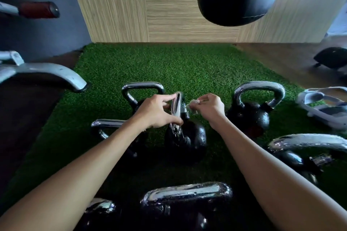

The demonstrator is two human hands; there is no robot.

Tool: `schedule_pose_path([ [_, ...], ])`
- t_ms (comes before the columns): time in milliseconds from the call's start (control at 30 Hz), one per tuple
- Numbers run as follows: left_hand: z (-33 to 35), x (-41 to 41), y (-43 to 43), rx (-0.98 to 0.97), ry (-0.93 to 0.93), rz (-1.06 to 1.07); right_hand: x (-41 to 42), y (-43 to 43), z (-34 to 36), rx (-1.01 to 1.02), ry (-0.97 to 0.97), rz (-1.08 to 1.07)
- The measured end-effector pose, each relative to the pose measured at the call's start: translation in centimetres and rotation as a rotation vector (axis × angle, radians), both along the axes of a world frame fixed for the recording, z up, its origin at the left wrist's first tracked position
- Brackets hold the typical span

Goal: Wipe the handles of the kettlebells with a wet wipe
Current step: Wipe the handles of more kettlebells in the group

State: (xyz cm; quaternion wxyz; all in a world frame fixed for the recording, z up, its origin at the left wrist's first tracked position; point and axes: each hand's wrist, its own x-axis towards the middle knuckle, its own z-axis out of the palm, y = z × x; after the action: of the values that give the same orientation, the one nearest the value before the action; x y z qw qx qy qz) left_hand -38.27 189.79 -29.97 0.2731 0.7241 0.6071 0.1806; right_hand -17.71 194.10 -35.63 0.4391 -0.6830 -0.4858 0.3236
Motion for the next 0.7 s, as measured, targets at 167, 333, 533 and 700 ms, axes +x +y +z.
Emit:
schedule_pose_path([
  [167, -0.3, -0.8, 0.7, -0.015, 0.013, -0.033, -0.9, 1.2, -2.3, -0.027, -0.199, 0.082],
  [333, -0.6, -2.3, 1.2, -0.039, -0.009, -0.044, -1.5, 1.7, -3.0, -0.064, -0.342, 0.208],
  [533, -0.7, -3.9, 1.1, -0.056, 0.039, -0.088, -2.5, 2.0, -3.1, 0.032, -0.326, 0.183],
  [700, -0.9, -4.4, 0.7, -0.048, 0.031, -0.109, -4.5, 3.0, -0.2, 0.21, -0.256, 0.131],
])
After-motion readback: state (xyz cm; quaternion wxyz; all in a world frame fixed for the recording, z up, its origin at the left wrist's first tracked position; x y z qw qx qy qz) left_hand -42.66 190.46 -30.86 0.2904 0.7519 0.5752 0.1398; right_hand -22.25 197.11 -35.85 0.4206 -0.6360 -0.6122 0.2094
